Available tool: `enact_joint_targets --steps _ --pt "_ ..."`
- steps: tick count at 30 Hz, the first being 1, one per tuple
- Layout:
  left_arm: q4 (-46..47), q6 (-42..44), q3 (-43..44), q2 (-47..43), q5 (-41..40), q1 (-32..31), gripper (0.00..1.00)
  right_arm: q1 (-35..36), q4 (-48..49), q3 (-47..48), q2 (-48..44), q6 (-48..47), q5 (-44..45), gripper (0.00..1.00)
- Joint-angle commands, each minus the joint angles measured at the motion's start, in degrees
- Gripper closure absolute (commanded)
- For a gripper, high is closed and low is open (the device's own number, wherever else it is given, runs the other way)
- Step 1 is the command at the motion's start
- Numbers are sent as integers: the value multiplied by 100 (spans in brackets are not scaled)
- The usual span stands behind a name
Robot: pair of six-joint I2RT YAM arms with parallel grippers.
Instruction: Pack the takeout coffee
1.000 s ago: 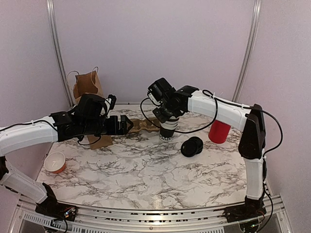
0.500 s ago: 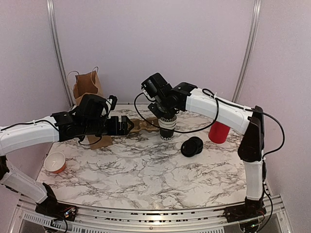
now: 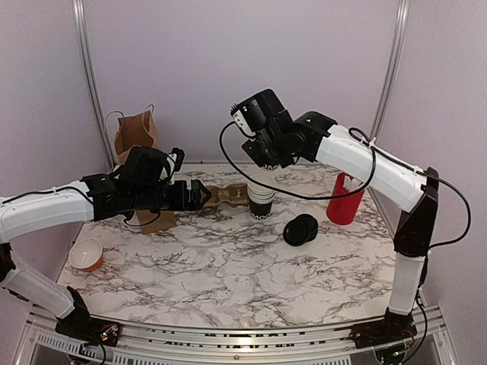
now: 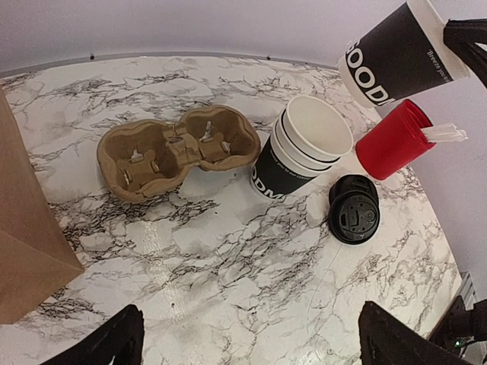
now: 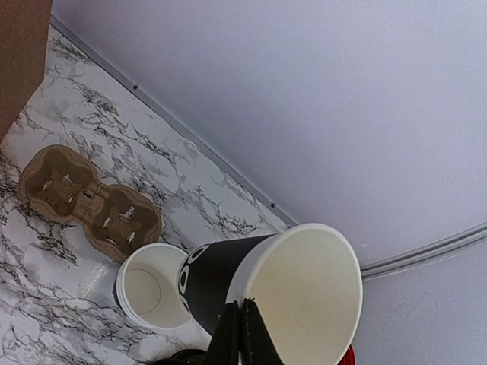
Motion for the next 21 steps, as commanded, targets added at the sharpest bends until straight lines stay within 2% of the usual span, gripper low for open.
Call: enact_joint_targets --steps 1,6,10,16,21 --pt "191 68 171 30 -101 22 1 205 137 -151 -561 -143 -164 97" --pt "118 -102 130 -106 -357 165 1 599 297 -835 -1201 -396 -717 95" --pt "96 -305 61 -240 -430 378 1 978 106 -1303 -1425 -334 -824 94" --pt "98 -383 24 -292 -451 485 1 1351 139 -2084 -1581 136 -901 95" --pt "100 -423 -10 -156 -185 499 1 1336 280 -2421 -1643 566 -1133 93"
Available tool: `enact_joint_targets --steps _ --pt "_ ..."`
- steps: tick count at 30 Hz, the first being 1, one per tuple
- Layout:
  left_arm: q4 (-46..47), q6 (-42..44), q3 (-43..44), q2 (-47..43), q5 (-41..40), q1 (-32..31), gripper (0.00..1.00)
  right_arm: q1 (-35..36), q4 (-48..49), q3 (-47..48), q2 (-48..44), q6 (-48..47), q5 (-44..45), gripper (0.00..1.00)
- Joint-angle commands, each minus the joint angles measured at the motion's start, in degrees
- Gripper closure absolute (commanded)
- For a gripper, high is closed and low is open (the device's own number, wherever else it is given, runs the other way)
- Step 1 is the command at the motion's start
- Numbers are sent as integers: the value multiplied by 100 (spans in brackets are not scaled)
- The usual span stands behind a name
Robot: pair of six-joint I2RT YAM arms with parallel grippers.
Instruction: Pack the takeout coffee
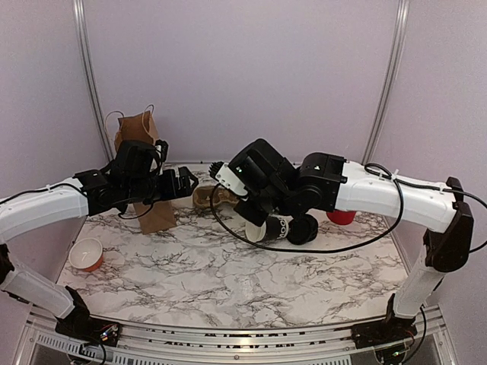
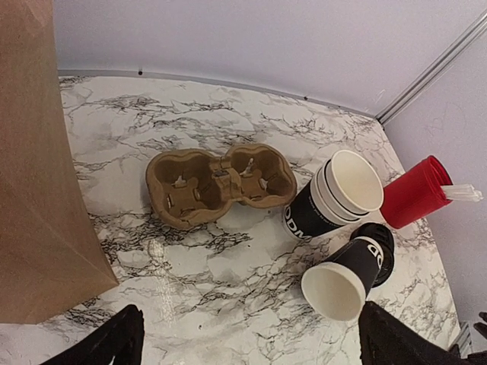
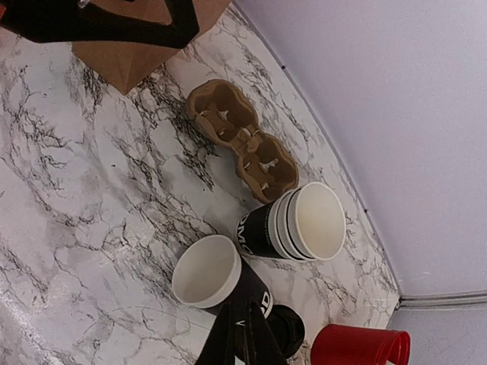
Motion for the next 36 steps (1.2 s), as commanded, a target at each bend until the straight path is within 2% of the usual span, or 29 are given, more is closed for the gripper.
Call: enact_joint_targets --steps 1,3,6,9,12,19,25,31,36 --pt "58 -76 -42 25 222 28 1 -71 174 -123 -177 542 -327 93" --pt "68 -25 -48 87 397 32 1 -219 201 -288 -217 712 -514 90" --pt "77 26 -65 129 533 24 1 -665 285 -710 -361 1120 -875 80" --pt "77 35 -108 147 566 22 1 -1068 341 -1084 -405 1498 -1041 63" --pt "88 5 -127 190 570 24 1 -1098 207 -1114 -96 1791 -808 46" --pt "130 -19 -168 217 496 21 1 -776 134 -834 522 2645 -222 23" --pt "130 15 -215 177 451 20 1 -622 -27 -588 1140 3149 332 14" --pt "123 55 -246 110 420 28 1 -669 -211 -393 1630 3424 804 14" --pt "119 74 -283 64 399 36 1 -710 -330 -421 1869 3520 1015 19"
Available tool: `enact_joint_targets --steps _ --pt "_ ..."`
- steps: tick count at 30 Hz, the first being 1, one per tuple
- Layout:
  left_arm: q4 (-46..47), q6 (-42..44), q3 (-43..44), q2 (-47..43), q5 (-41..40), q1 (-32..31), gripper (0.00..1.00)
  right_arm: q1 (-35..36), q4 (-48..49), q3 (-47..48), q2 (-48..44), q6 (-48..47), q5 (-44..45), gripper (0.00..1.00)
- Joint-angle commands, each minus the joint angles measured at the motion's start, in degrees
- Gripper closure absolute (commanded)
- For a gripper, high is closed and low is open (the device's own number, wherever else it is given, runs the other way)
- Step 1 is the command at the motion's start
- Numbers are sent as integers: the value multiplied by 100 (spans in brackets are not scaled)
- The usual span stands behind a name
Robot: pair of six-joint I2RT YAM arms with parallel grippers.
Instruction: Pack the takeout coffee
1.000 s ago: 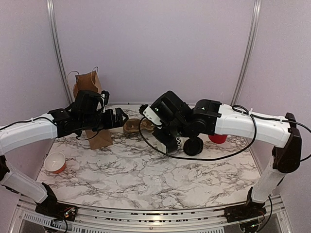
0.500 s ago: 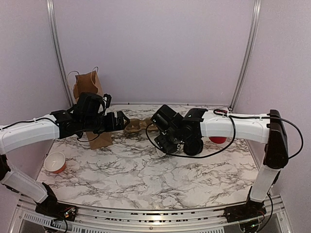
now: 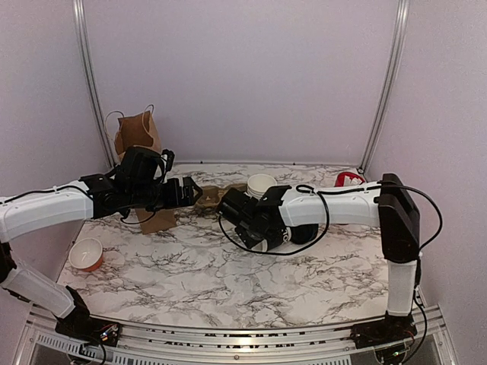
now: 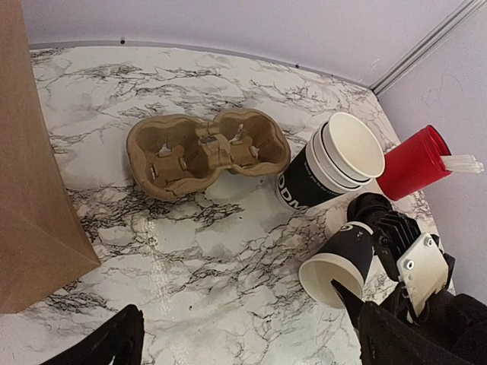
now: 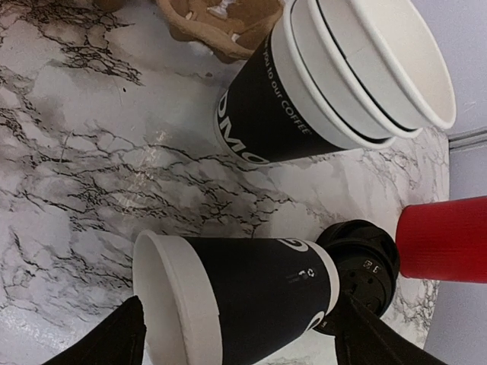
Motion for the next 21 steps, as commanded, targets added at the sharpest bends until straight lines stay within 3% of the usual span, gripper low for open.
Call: enact_joint_targets --steps 1,21 --pt "97 83 -106 -100 -85 32 1 -45 -182 155 163 230 408 21" --pt "118 32 -168 -178 -133 42 1 31 -799 278 -20 105 234 98"
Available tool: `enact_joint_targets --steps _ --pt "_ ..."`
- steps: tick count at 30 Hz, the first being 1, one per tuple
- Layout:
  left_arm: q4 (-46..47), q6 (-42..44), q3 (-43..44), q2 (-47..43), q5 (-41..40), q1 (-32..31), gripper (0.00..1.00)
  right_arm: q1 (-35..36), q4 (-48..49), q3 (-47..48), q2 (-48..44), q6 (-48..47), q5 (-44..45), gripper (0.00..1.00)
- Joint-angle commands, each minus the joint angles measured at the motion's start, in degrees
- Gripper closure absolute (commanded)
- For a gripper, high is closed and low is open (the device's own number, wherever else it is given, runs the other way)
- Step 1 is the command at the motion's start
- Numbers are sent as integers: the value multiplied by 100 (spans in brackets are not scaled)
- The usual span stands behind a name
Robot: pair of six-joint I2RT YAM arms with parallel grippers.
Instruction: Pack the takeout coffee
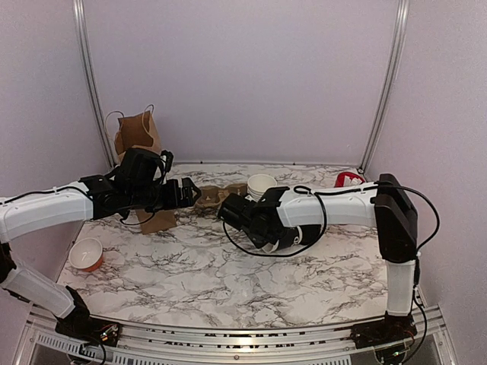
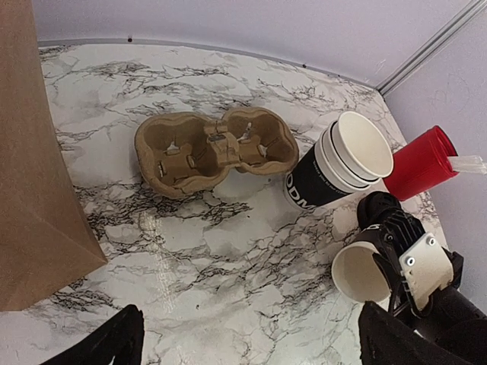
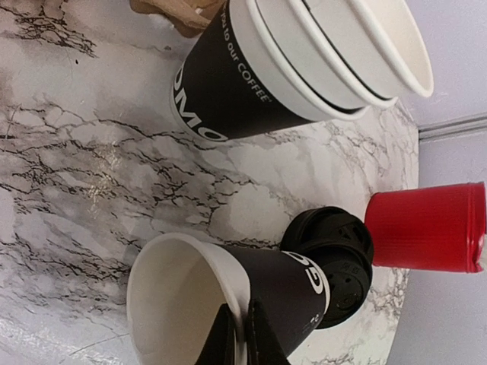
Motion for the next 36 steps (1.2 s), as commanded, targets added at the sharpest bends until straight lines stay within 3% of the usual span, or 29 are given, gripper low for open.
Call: enact_joint_targets --steps 1,5,10,18,28,36 --pt "117 29 -96 -155 -55 31 1 85 -343 380 -209 -34 -215 100" --pt "119 39 -96 -164 -82 26 1 203 -510 882 -391 -214 -480 100" --pt "154 26 -130 -173 -97 35 1 195 29 928 -888 -442 -1481 100" --pt "179 21 -213 -239 -50 95 1 -443 2233 -749 -1945 -195 -3994 100" --pt "185 -10 -193 -221 -9 114 1 -502 3135 -1741 -1968 103 -4717 100" --pt "178 -31 -219 -244 -11 118 1 -499 3102 -1988 -2027 136 -4726 97"
